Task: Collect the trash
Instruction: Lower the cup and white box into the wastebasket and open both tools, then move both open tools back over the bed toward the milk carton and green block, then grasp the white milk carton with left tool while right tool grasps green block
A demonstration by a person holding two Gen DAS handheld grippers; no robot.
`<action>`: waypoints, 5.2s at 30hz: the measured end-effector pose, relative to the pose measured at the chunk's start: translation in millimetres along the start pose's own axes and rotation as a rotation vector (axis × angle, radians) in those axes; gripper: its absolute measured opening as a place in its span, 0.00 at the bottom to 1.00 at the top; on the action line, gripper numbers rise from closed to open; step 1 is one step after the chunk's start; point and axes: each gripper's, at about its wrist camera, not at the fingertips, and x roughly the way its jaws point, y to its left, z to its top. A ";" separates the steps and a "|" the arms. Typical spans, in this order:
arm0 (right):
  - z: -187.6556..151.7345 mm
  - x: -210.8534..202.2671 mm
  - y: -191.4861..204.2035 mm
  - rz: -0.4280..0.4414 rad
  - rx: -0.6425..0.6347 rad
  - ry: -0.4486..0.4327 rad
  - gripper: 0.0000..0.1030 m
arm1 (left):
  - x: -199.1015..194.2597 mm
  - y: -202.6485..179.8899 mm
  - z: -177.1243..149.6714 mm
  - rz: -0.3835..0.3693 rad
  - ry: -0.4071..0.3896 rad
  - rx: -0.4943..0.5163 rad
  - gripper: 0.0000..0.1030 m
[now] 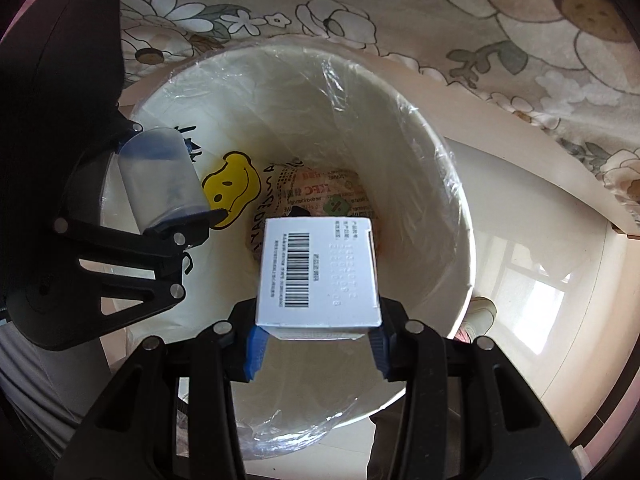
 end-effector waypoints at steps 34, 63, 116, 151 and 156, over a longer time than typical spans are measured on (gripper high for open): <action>-3.2 6.8 -2.6 0.033 0.020 -0.015 0.51 | 7.8 -17.6 6.5 0.059 -0.027 0.112 0.63; -65.5 -152.9 6.1 -0.040 0.038 -0.304 0.57 | -156.3 -31.7 -24.2 0.152 -0.296 0.130 0.63; 107.8 -461.0 -33.4 -0.270 -0.204 -0.706 0.64 | -448.3 145.5 139.6 0.358 -0.678 0.109 0.82; 536.2 -354.4 -186.2 -0.331 -0.246 -0.509 0.64 | -329.8 251.9 377.8 0.238 -0.538 0.463 0.82; 558.8 -334.6 -194.4 -0.267 -0.236 -0.494 0.52 | -308.2 262.8 395.6 0.181 -0.473 0.389 0.69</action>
